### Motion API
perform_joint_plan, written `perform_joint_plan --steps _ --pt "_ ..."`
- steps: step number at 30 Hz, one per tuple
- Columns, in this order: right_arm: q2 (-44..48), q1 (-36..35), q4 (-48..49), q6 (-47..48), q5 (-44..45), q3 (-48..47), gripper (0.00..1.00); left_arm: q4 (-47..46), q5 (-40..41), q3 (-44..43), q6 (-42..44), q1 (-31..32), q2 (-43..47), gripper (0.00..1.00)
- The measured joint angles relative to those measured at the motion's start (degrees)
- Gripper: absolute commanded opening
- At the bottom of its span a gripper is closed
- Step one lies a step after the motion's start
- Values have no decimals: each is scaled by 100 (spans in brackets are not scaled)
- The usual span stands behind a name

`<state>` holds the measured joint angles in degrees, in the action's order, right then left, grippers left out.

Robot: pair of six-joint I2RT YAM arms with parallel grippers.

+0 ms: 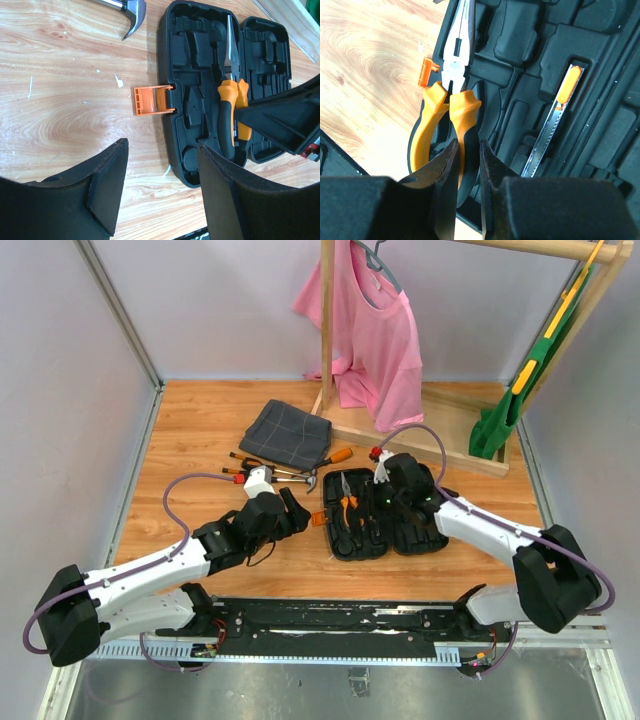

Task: Sort the tools into containers
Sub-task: Place the pliers in the storage box.

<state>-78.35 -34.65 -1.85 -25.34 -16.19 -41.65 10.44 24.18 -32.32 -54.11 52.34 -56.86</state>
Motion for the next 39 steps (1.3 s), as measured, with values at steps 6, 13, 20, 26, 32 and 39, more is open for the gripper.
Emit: perform_joint_plan --steps 6,13,20,26,32,39 --pt "195 -243 -437 -164 466 -22 0 0 15 2 0 0 2 61" --pt "153 -577 -723 -374 782 -22 1 0 20 2 0 0 2 61" --pt "-63 -667 -702 -487 815 -22 1 0 15 2 0 0 2 61" --pt "-334 -667 -695 -494 833 -70 0 0 15 2 2 0 0 61" --pt "-647 -667 -538 -509 831 -243 1 0 13 2 2 0 0 61" --pt "-859 -667 -404 -507 835 -358 1 0 15 2 2 0 -11 61"
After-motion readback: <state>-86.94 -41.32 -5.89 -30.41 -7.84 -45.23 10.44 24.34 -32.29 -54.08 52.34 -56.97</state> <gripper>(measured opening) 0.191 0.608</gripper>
